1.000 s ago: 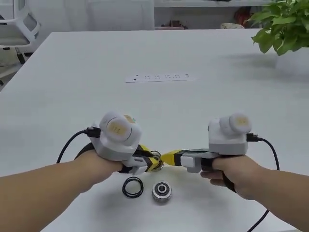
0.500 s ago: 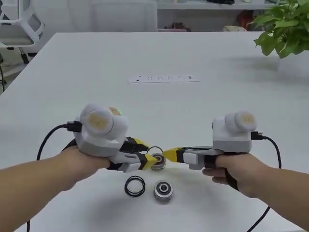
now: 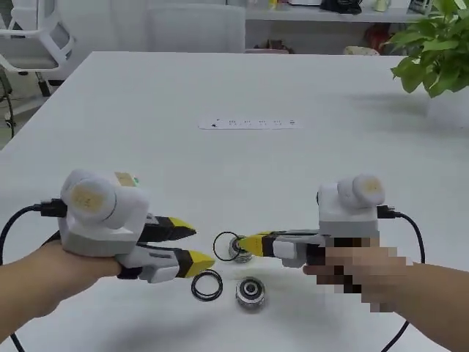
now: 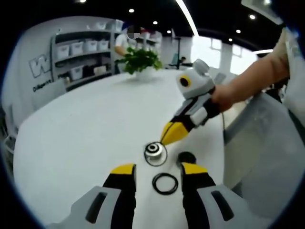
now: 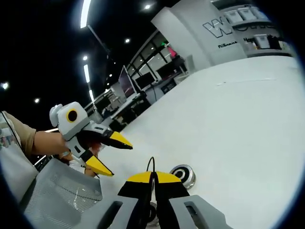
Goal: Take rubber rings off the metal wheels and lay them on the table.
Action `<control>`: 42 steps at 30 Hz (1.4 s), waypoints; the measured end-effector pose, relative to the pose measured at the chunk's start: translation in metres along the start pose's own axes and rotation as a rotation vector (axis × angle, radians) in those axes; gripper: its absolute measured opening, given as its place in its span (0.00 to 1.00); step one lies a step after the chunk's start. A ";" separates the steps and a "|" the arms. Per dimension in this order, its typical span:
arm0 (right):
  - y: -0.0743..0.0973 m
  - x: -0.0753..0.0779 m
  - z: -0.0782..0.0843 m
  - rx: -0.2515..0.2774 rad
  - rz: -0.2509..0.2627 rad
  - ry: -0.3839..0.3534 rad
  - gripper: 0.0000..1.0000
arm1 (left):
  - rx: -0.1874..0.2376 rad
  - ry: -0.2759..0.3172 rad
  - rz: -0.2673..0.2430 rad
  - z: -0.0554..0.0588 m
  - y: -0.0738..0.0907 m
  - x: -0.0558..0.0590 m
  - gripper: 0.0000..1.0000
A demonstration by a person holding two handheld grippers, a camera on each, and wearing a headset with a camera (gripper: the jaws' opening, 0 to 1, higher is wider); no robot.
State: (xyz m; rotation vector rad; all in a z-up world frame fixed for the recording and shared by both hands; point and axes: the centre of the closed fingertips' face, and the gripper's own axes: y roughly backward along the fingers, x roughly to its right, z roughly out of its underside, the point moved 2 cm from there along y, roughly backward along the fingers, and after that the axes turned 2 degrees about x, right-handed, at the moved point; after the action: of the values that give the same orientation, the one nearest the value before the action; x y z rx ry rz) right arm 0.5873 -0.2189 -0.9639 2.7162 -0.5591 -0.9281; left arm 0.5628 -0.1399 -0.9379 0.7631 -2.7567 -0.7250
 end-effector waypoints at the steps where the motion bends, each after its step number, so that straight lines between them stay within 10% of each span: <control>1: -0.001 -0.001 0.001 -0.004 -0.005 0.000 0.00 | 0.002 0.002 0.000 0.001 0.002 0.001 0.38; 19: -0.020 -0.022 0.025 -0.120 -0.077 -0.002 0.00 | 0.001 0.019 -0.027 0.020 0.030 0.010 0.49; 42: -0.026 -0.020 0.041 -0.208 -0.040 0.083 0.07 | -0.005 0.016 -0.089 0.030 0.048 0.009 0.51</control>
State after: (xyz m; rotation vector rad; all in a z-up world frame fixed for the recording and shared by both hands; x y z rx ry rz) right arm 0.5544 -0.1904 -0.9929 2.5727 -0.3716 -0.8279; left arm 0.5248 -0.0962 -0.9392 0.8919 -2.7205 -0.7397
